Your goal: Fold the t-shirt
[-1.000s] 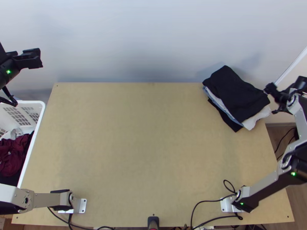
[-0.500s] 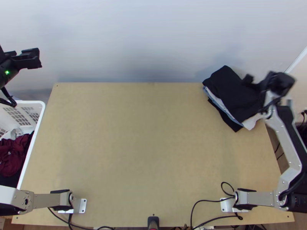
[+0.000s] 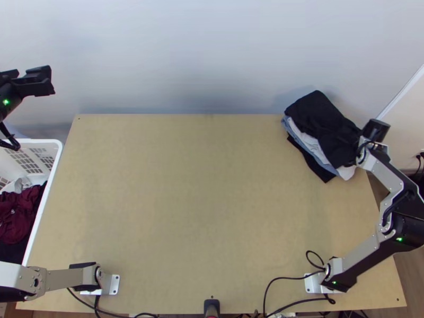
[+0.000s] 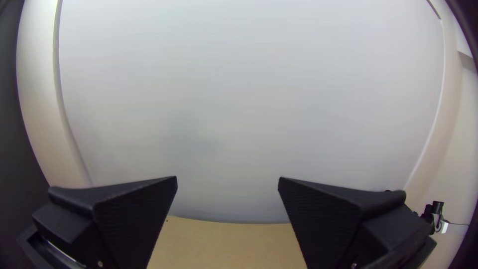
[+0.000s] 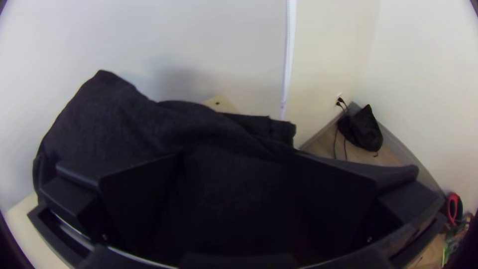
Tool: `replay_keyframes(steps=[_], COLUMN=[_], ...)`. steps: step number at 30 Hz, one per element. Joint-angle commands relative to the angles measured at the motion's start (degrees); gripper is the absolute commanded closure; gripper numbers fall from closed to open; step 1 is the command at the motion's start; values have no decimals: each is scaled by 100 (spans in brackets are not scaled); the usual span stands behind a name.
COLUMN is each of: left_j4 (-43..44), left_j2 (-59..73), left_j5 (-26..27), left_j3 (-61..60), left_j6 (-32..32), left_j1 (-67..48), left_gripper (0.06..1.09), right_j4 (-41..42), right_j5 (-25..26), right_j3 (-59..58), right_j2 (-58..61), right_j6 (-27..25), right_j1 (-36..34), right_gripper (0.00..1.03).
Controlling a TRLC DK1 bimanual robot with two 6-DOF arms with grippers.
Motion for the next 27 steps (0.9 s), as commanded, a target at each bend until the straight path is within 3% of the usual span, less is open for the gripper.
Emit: replay_keyframes(steps=[1, 9, 15, 19, 23, 27], left_j4=[64, 64, 90, 196, 574, 855], left_j2=[-130, -139, -130, -112, -130, -174], left_j5=[-25, -25, -34, -131, -289, -702], left_j3=[-20, -12, 138, 278, 305, 296], left_j6=[73, 64, 46, 38, 38, 2], left_j1=[41, 14, 41, 181, 436, 542], left_gripper=[10, 10, 10, 10, 10, 10], right_j4=[16, 78, 491, 34, -757, -1161], right_j5=[214, 338, 452, 443, 443, 443], right_j3=[229, 817, 1081, 1608, 2355, 2786], right_j2=[-314, -955, -252, 548, 1400, 1409], right_j6=[295, 58, -742, -1102, -1050, -689], right_j1=[-83, 673, 1376, 1552, 1508, 1420], right_gripper=[3, 3, 3, 4, 4, 3])
